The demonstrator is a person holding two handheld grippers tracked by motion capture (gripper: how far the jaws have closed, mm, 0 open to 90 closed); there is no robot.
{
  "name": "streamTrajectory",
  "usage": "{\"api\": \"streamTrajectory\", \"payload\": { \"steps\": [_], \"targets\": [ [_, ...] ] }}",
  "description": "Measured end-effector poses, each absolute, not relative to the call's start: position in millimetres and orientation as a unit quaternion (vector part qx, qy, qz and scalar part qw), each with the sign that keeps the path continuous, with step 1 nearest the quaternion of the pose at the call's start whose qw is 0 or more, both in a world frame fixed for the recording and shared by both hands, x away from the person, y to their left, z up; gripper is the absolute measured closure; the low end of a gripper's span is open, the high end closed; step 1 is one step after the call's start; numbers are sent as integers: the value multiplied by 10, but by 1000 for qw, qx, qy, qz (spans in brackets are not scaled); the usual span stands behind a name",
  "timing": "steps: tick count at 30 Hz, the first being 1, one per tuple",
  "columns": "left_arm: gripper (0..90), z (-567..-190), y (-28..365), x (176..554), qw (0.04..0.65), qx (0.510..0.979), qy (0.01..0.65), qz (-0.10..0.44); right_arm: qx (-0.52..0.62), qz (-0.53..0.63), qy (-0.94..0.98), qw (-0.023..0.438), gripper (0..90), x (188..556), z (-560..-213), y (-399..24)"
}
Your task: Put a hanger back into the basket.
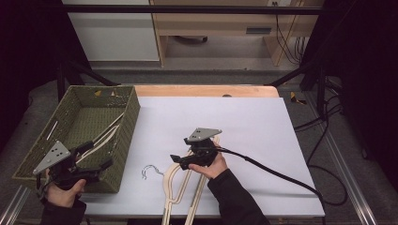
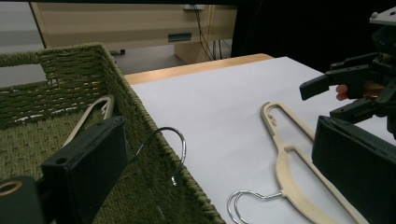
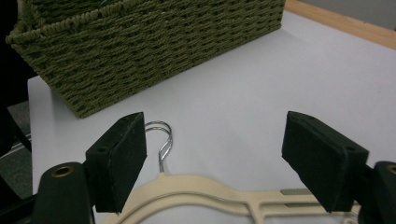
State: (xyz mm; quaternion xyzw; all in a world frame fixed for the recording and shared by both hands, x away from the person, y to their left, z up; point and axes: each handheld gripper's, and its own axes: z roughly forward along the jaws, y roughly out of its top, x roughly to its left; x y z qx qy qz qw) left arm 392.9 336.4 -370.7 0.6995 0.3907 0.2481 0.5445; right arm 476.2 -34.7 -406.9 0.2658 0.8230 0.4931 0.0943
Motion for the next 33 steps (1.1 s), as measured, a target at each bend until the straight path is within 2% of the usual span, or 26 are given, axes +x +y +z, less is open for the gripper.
{"api": "streamTrajectory", "payload": {
  "steps": [11, 23, 33],
  "targets": [
    [34, -3703, 3412, 3933, 538, 699, 396, 257, 235, 460, 853, 77, 368, 4775, -4209, 55],
    [32, -3712, 3494, 3963, 540, 692, 405, 258, 217, 425, 877, 57, 425, 4795, -4409, 311],
    [32, -3730, 3505, 3976, 539, 692, 406, 256, 212, 395, 893, 33, 534, 4795, -4595, 448]
  ]
}}
